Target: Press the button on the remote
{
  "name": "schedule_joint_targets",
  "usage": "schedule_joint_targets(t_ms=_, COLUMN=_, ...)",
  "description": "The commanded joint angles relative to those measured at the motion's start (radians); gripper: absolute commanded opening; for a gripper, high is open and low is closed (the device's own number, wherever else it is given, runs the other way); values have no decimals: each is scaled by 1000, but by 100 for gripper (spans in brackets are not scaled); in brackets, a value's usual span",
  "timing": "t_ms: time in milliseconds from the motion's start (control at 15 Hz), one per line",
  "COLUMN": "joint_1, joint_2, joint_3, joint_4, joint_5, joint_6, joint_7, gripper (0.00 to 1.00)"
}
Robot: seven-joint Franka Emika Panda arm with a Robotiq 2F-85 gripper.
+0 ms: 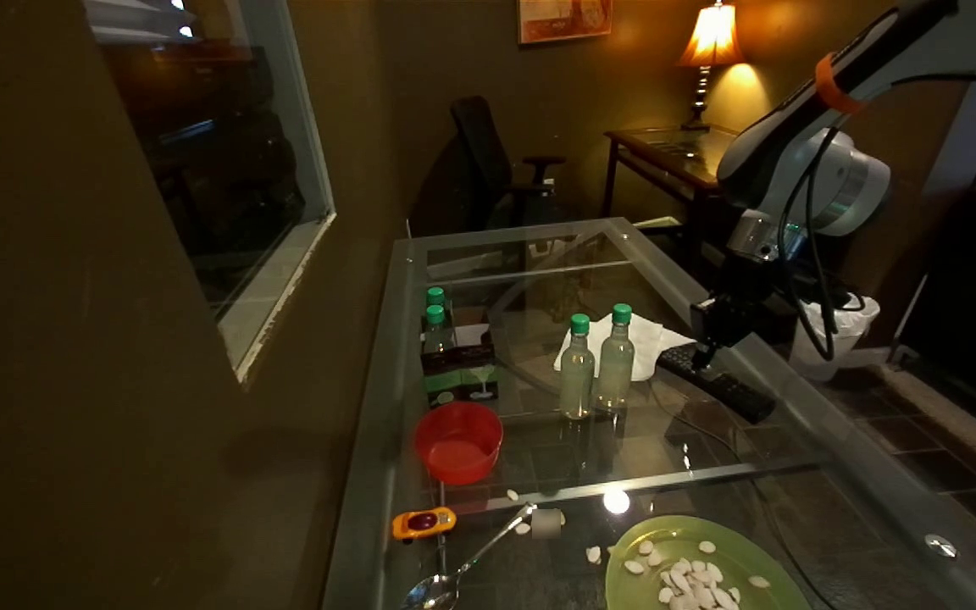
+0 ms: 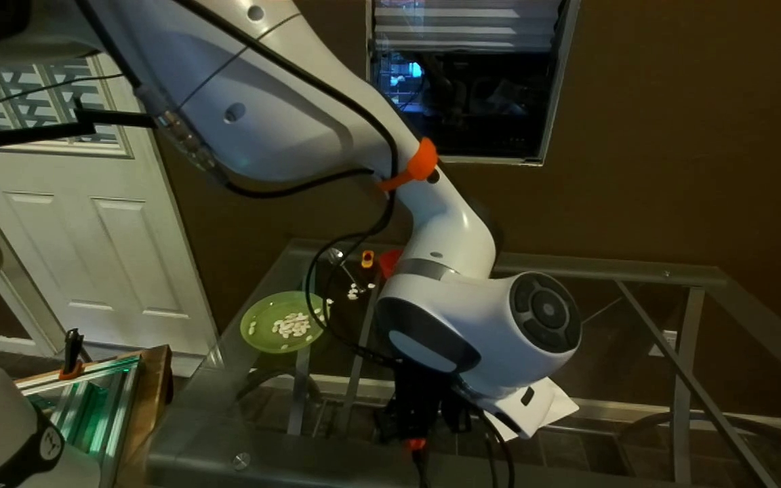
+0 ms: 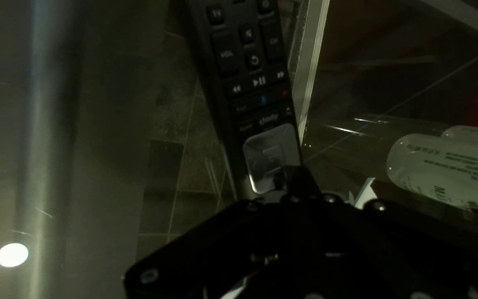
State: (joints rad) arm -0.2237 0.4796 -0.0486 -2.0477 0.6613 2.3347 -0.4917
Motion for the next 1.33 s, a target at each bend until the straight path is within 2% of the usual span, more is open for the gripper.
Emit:
schedule_joint_targets(t_ms=0, joint_1=-13, joint_2=2, joint_3=13, joint_4=18, joint_5=-37, joint_6=-31, joint_7=64, gripper=0)
schedule_joint_targets(t_ms=600, joint_1=-8, joint_2=-8, joint_3=9, joint_4=14, joint_5=-87, joint_6=-55, joint_7=153, gripper=0)
schedule_joint_targets(t_ms=1267, joint_1=-13, joint_2=-2, joint_3=14, joint_4=22, joint_5=-82, joint_6=-50, joint_7=150, gripper=0)
